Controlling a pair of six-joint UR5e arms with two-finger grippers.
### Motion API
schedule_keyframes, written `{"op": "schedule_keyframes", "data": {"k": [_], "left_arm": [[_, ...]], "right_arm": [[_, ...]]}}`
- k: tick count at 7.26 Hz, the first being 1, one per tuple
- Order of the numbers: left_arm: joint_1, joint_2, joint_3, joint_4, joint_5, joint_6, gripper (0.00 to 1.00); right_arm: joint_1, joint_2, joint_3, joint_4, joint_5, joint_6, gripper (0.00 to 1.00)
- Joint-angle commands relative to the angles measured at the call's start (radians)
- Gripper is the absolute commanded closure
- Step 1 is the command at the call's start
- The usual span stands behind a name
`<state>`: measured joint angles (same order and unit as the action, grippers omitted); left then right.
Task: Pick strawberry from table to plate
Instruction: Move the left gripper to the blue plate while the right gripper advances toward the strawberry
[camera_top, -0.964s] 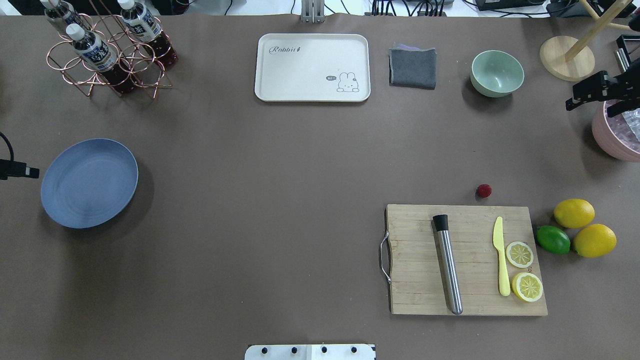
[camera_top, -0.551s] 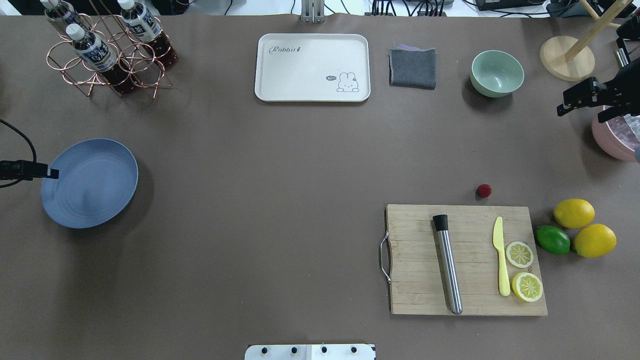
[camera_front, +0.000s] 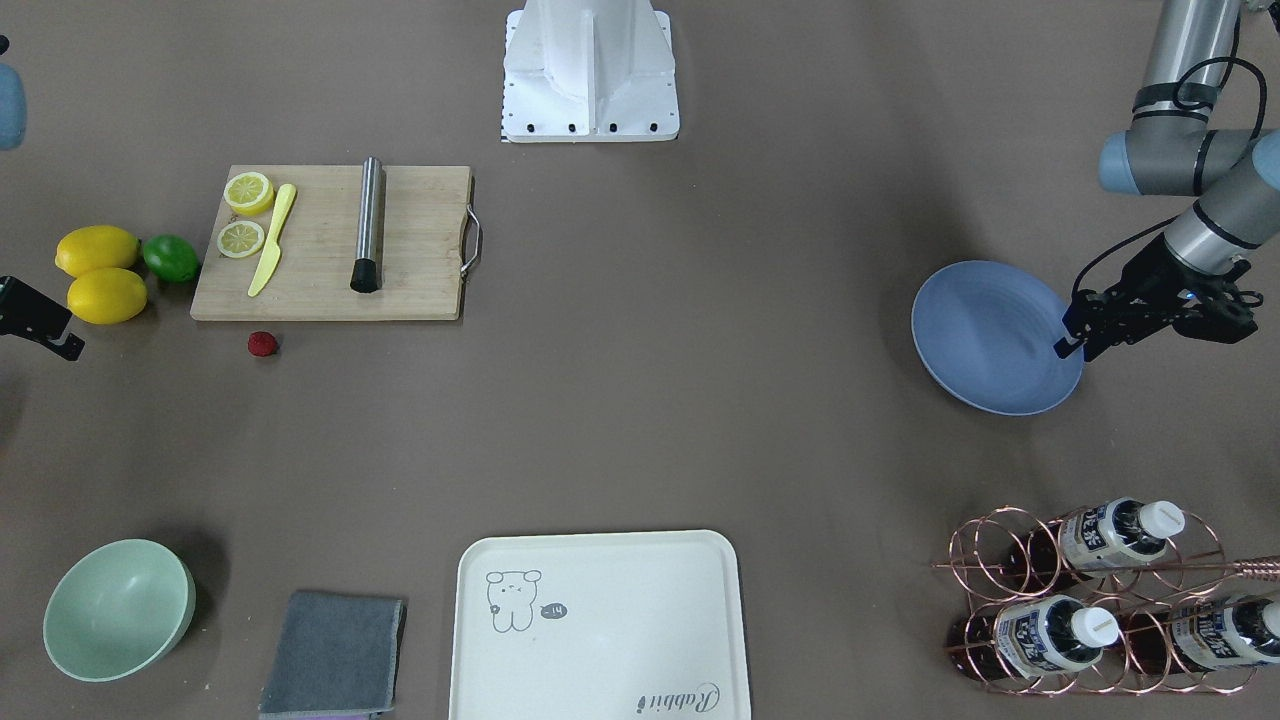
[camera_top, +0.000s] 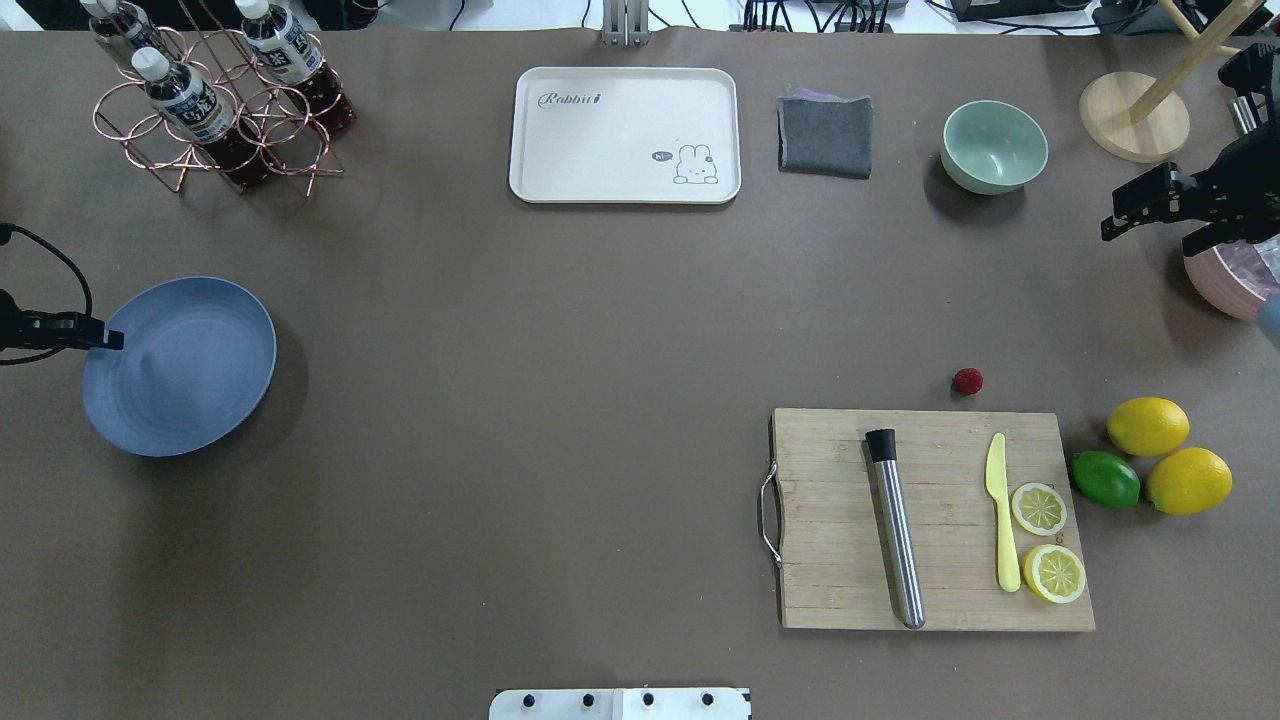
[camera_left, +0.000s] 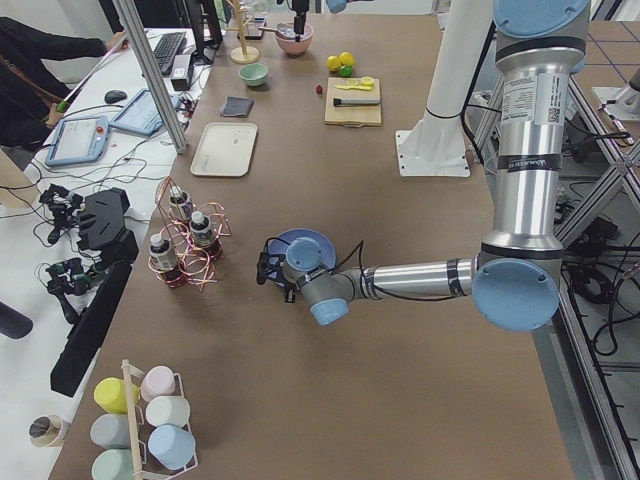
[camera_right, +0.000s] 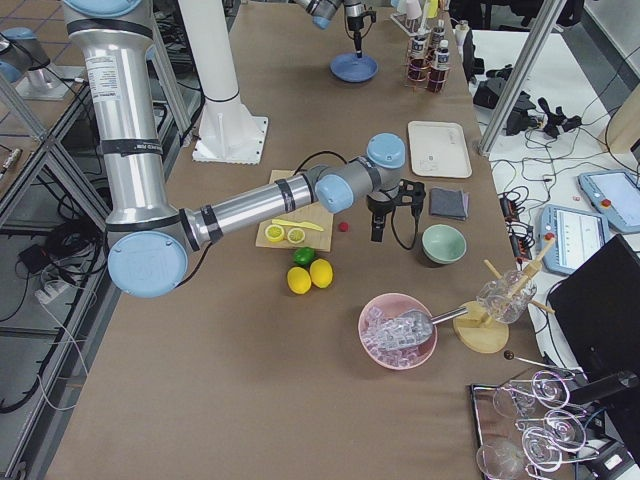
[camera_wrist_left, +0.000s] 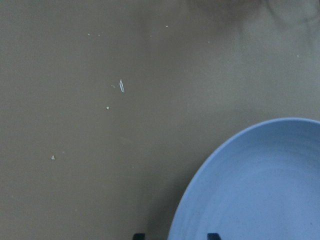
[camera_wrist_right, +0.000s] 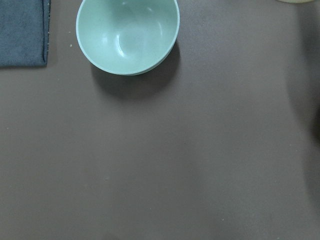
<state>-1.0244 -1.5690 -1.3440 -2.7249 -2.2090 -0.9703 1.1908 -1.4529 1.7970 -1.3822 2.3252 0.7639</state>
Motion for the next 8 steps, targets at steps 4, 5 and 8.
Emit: {"op": "schedule_keyframes", "data": {"k": [4,5,8], "left_arm": [[-0.07,-0.057,-0.021,0.026,-0.258,-0.054,1.0],[-0.094,-0.098,-0.067,0.052,-0.321,-0.144,1.0],[-0.009,-0.144,-0.203,0.141,-0.163,-0.321,1.0]], "right_arm": [[-0.007,0.006,0.002,-0.001,-0.006,0.005,0.0],[-0.007,0.006,0.001,-0.001,-0.007,0.005,0.0],[-0.091,0.014,0.001,0.0,-0.09,0.006,0.0]]}}
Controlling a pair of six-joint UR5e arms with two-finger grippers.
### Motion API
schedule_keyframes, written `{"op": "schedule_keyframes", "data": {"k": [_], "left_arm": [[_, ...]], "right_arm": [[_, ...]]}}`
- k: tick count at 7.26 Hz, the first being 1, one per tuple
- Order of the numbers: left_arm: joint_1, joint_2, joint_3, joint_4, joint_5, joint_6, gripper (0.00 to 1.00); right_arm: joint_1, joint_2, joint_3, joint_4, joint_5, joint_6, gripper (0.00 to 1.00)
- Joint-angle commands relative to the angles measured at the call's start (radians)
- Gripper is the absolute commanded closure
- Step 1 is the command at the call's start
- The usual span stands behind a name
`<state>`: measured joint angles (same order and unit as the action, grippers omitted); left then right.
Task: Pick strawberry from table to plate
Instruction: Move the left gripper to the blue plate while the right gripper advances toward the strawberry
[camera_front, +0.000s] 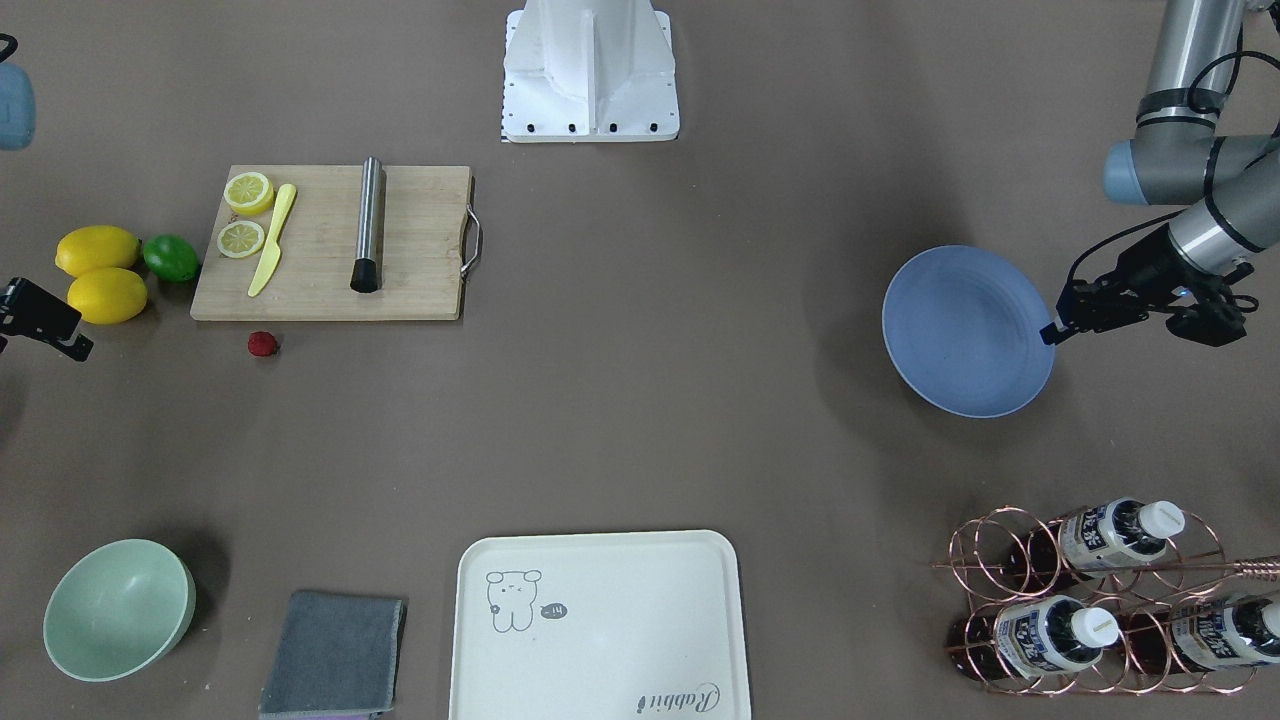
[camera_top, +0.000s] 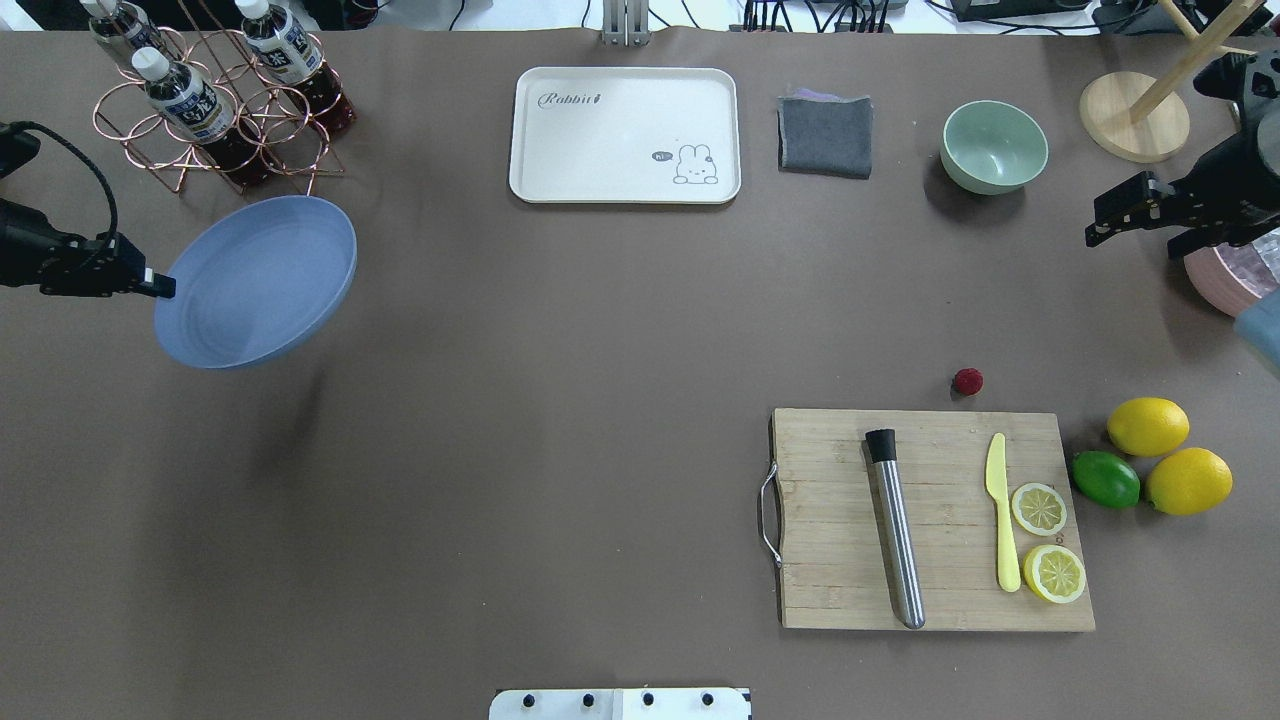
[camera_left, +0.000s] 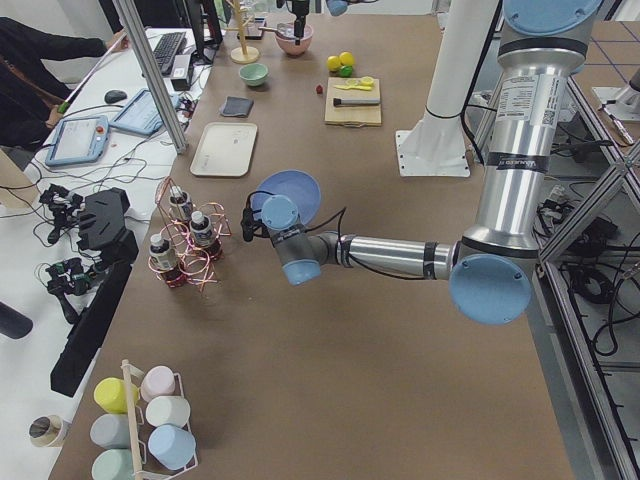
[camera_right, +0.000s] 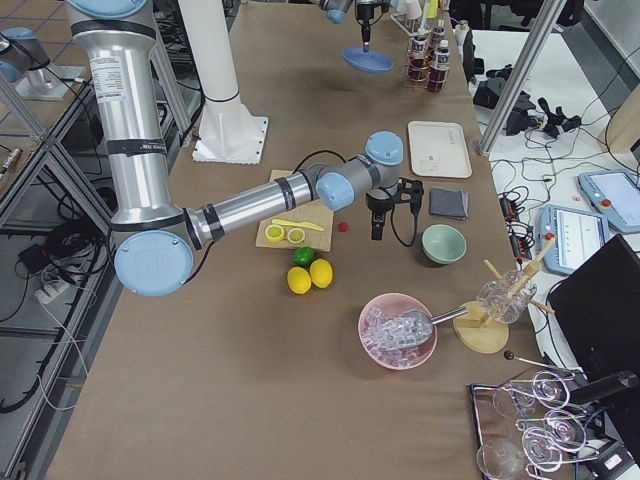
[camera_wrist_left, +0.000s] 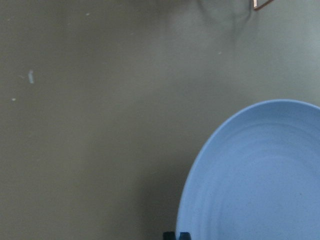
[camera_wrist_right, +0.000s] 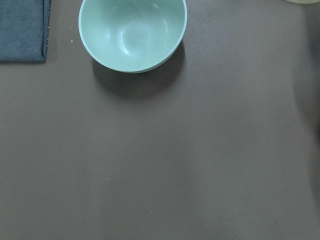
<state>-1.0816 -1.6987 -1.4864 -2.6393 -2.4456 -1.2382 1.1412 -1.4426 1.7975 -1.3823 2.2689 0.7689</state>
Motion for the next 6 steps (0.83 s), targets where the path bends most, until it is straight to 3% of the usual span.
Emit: {"op": "schedule_keyframes", "data": {"k": [1,2,3,4,6], "left_arm": [[0.127,-0.032,-0.165,0.214,0.185,-0.058,1.0],[0.202,-0.053,-0.255,0.342,0.291,-0.072,1.0],[0.282,-0.065,-0.296,0.375,0.375,-0.148,1.0],[0.334,-0.103,-0.301,0.386,0.452,-0.191,1.0],[0.458,-0.209,-0.36,0.587,0.598,-0.245,1.0]], "right_arm": [[-0.066,0.01,0.003,0.002,-0.038,0.021,0.0],[-0.113,0.016,0.006,0.002,-0.063,0.068,0.0],[-0.17,0.048,0.002,0.0,-0.113,0.111,0.0],[-0.213,0.053,-0.007,0.0,-0.123,0.125,0.0],[-0.256,0.053,-0.01,0.0,-0.14,0.125,0.0]]}}
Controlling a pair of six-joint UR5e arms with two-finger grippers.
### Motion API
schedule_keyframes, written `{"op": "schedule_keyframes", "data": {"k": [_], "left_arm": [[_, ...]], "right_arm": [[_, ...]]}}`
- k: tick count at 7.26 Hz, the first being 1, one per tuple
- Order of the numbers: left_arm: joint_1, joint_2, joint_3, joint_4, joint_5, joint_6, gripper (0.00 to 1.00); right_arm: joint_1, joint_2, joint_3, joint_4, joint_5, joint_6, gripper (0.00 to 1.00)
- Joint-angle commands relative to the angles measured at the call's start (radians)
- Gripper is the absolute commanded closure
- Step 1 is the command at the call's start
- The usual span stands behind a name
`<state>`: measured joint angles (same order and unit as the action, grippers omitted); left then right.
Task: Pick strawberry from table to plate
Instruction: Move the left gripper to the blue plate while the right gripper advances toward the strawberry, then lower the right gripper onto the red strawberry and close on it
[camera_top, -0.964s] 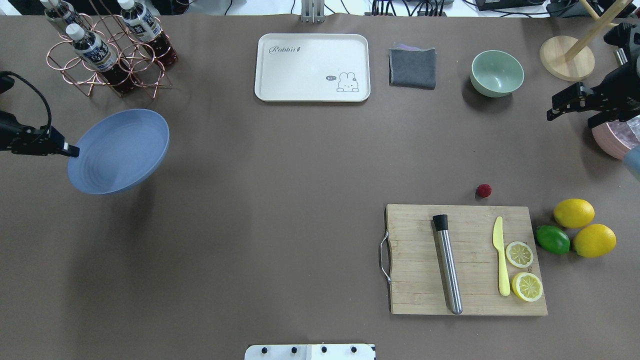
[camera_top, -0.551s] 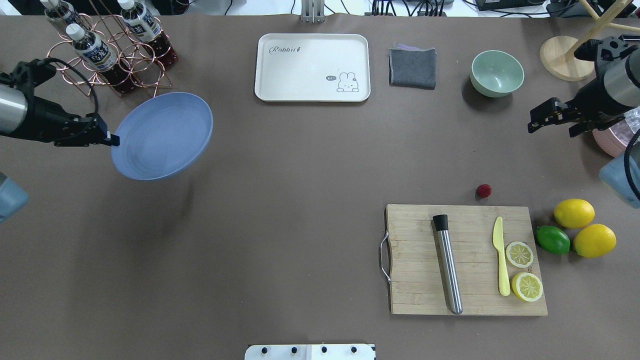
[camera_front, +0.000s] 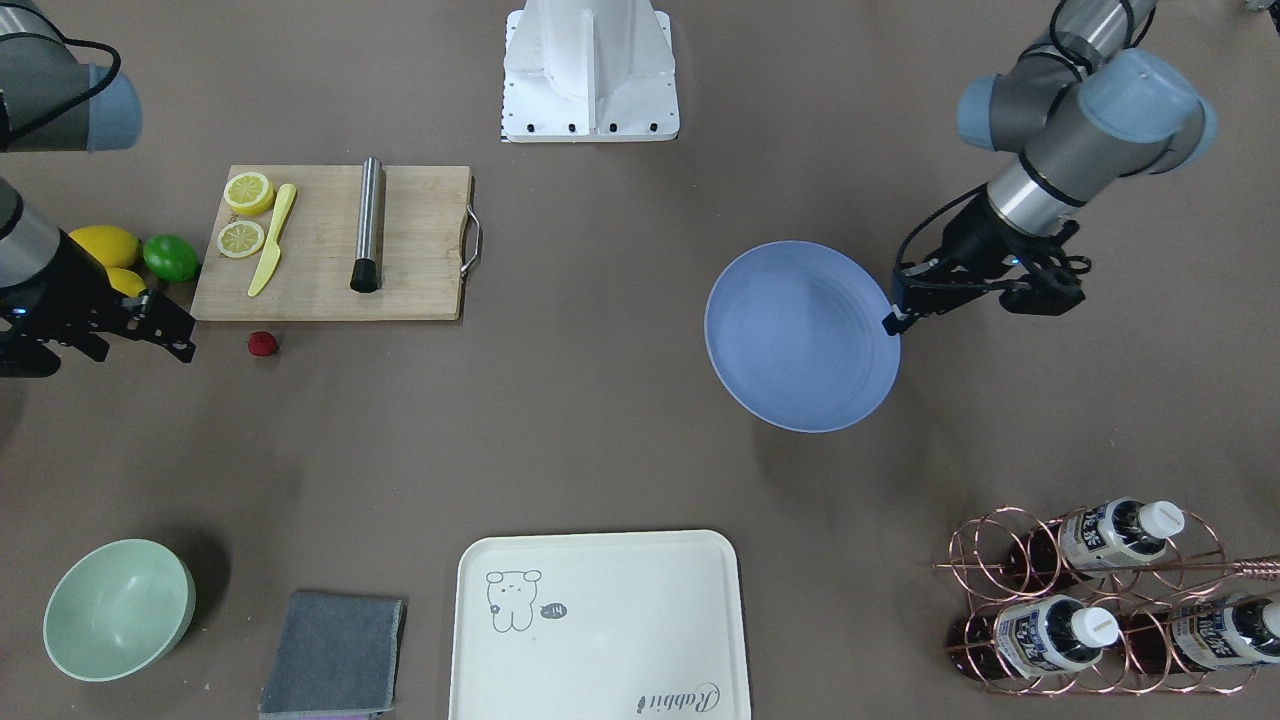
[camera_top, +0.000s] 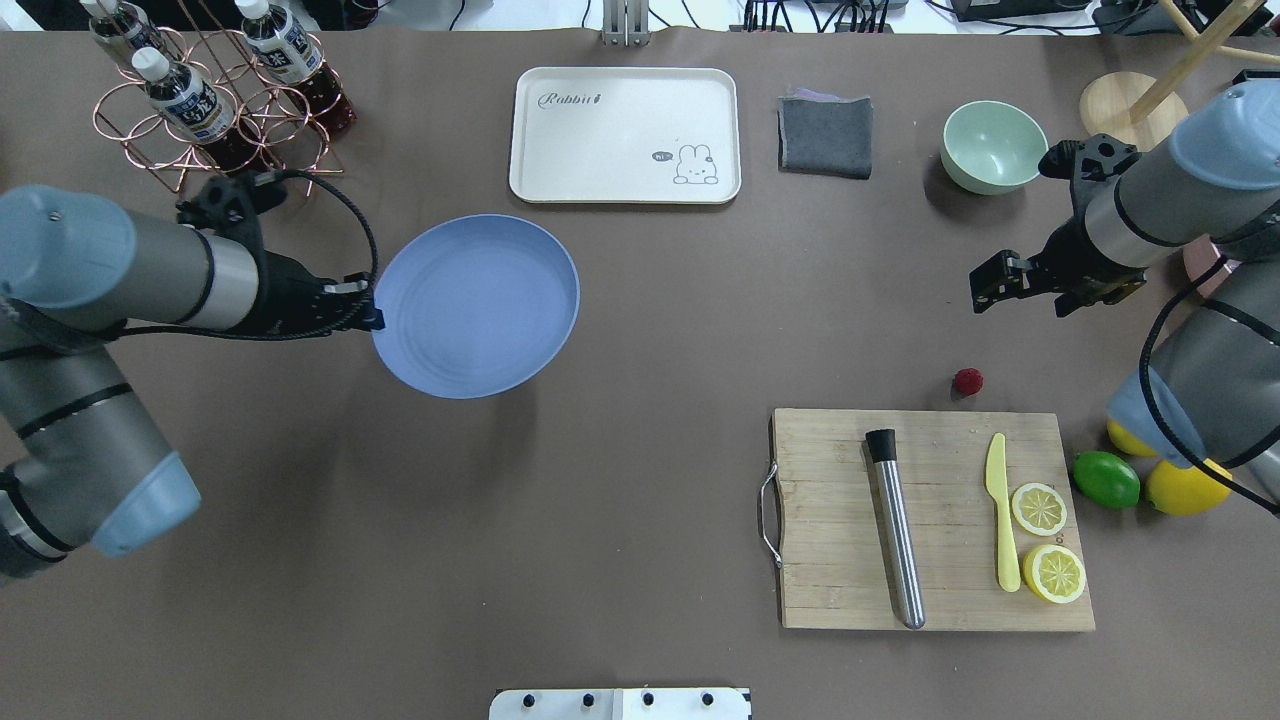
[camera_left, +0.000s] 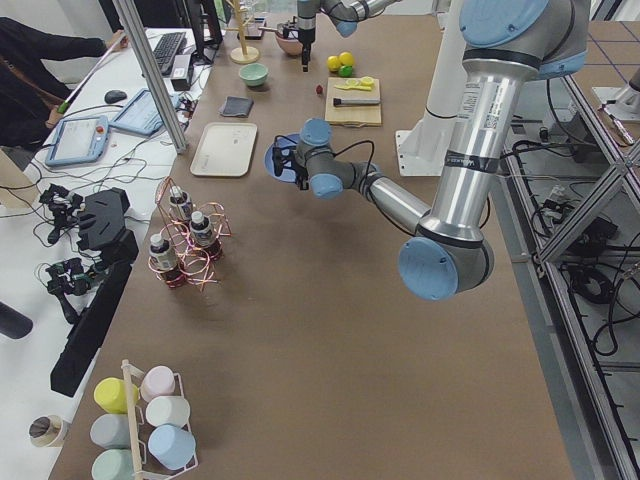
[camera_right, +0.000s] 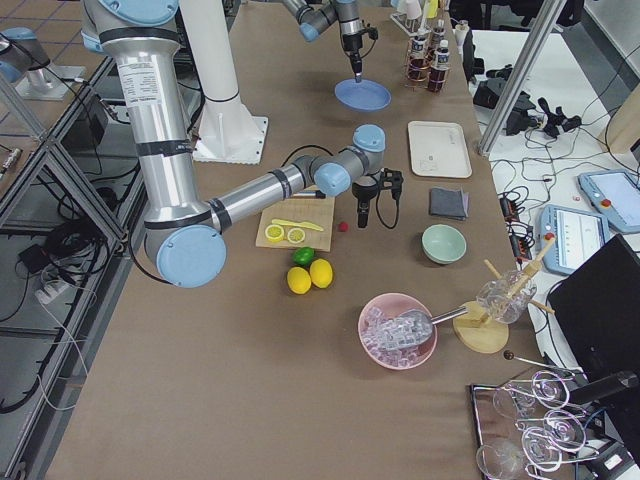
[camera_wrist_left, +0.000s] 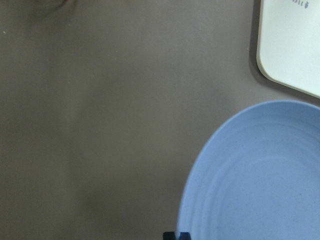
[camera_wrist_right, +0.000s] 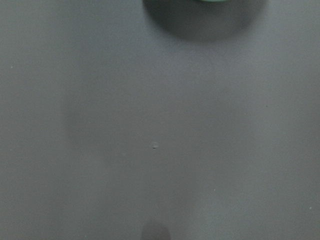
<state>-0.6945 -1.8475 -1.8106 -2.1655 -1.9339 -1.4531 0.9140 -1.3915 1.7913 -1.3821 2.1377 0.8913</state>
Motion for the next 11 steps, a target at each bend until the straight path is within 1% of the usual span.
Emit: {"op": "schedule_keyframes", "data": {"k": [1,3,5,6,7,9,11], "left_arm": [[0.139,-0.091,-0.041,0.146,0.158,-0.082,1.0],[0.243,-0.16,-0.023,0.232,0.26,-0.098,1.0],[0.257,-0.162,0.007,0.23,0.285,-0.099,1.0],[0.269,-0.164,0.007,0.23,0.294,-0.099,1.0],[0.27,-0.167,0.007,0.23,0.296,-0.101,1.0],[0.277,-0.177,0.008,0.23,0.296,-0.127,1.0],[0.277,-0.179,0.008,0.231,0.296,-0.127,1.0]], "right_arm": [[-0.05,0.002,-0.013,0.001,-0.009,0.003,0.0],[-0.082,0.002,-0.018,0.0,-0.009,0.002,0.0],[-0.115,0.0,-0.024,0.009,-0.016,0.005,0.0],[-0.124,0.0,-0.044,0.041,-0.016,0.026,0.0],[-0.133,0.0,-0.058,0.075,-0.034,0.032,0.0],[-0.135,0.003,-0.098,0.08,-0.05,0.031,0.0],[-0.144,0.002,-0.102,0.08,-0.058,0.032,0.0]]}}
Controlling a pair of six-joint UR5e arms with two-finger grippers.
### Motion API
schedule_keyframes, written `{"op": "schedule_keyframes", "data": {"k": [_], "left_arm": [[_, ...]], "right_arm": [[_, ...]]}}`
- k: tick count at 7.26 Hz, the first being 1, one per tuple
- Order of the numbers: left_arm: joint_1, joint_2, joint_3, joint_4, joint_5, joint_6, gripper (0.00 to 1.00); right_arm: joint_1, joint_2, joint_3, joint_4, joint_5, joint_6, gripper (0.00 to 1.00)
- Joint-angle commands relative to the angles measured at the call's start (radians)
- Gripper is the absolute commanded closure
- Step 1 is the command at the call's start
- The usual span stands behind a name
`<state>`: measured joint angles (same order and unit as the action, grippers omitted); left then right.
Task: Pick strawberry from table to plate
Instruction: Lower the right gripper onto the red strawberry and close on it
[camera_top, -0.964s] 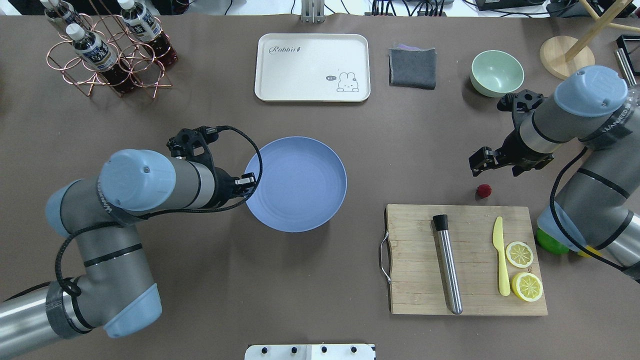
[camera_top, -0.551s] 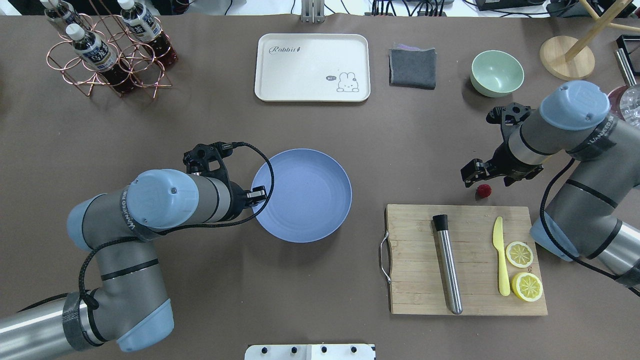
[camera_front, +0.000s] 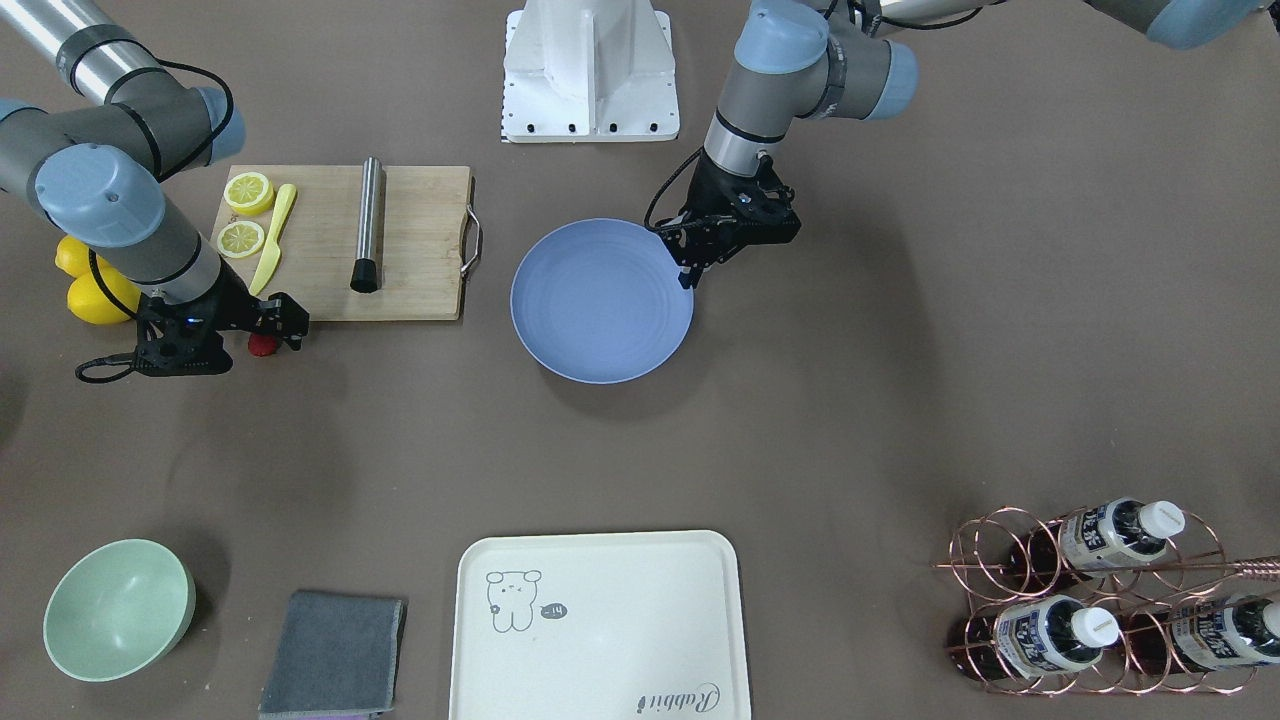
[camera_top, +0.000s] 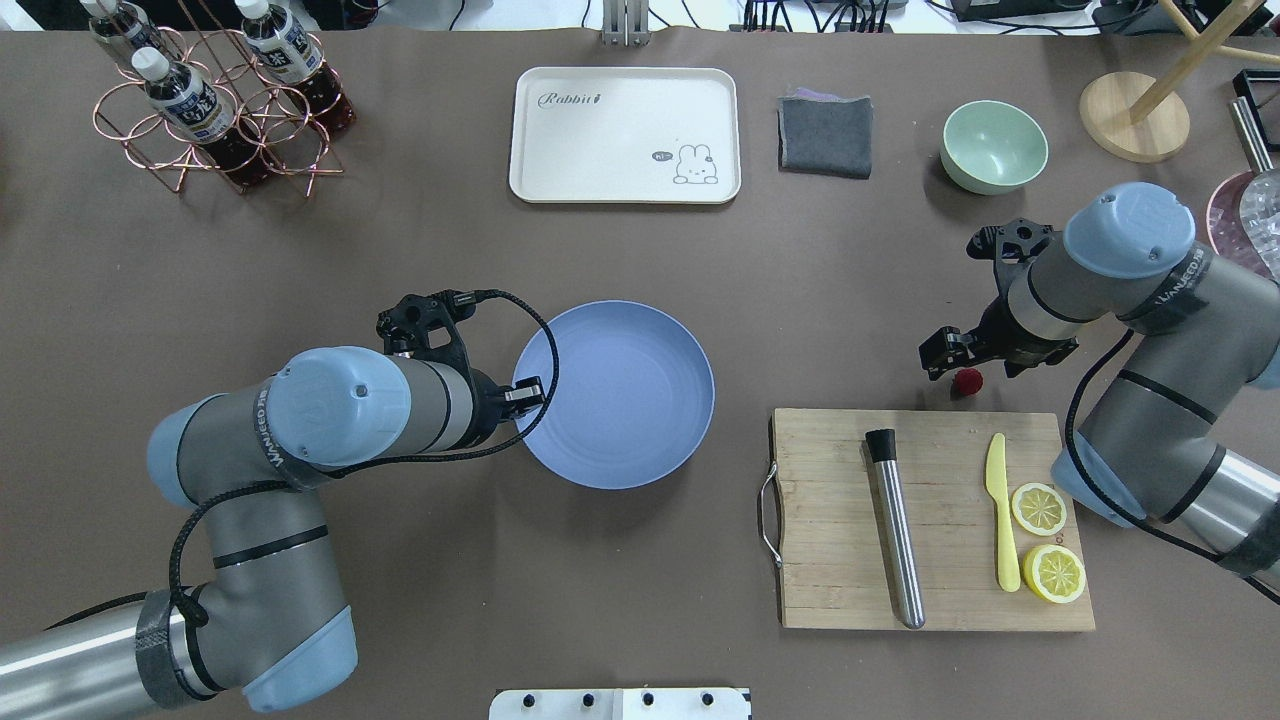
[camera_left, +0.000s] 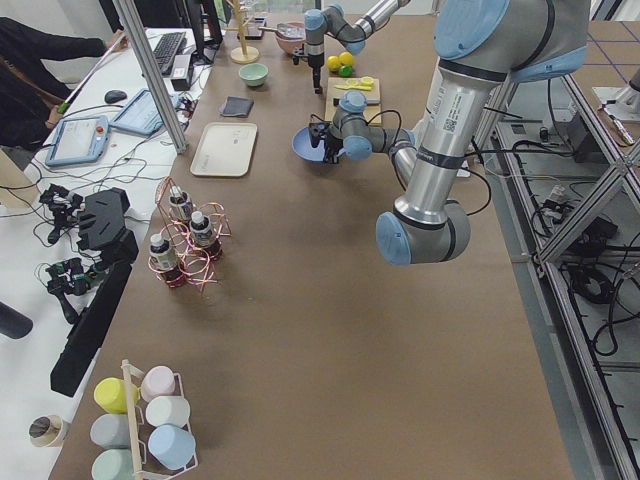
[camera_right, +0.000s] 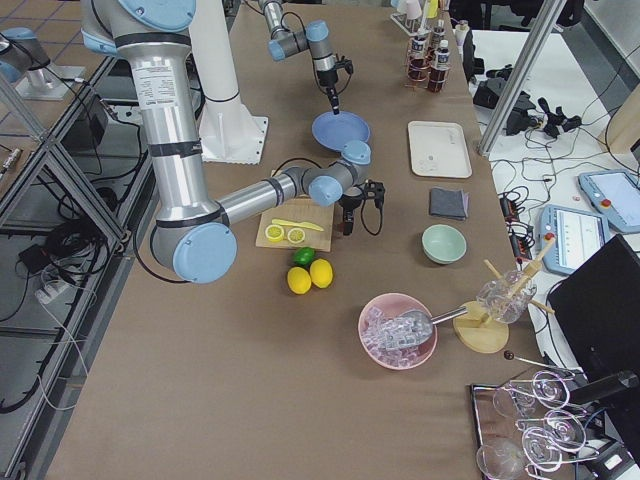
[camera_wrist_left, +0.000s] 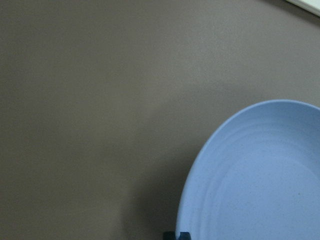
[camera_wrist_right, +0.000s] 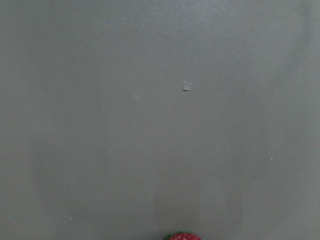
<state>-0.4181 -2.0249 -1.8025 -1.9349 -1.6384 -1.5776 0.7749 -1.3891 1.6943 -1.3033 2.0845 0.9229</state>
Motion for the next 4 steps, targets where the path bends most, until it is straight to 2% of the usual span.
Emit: {"op": "schedule_keyframes", "data": {"k": [1,2,3,4], "left_arm": [[0.001,0.0,-0.001,0.001,0.0,-0.002,1.0],[0.001,0.0,-0.001,0.001,-0.001,-0.001,1.0],[0.001,-0.001,-0.003,0.001,0.0,-0.002,1.0],[0.001,0.009,-0.005,-0.002,0.003,-0.001,0.02]], "right_arm": [[-0.006,-0.001,-0.001,0.001,-0.004,0.004,0.05],[-0.008,-0.001,0.004,0.001,-0.003,0.017,0.36],[-0.008,-0.001,0.005,0.003,-0.003,0.014,0.99],[-0.008,0.002,0.014,0.003,-0.003,0.007,1.0]]}}
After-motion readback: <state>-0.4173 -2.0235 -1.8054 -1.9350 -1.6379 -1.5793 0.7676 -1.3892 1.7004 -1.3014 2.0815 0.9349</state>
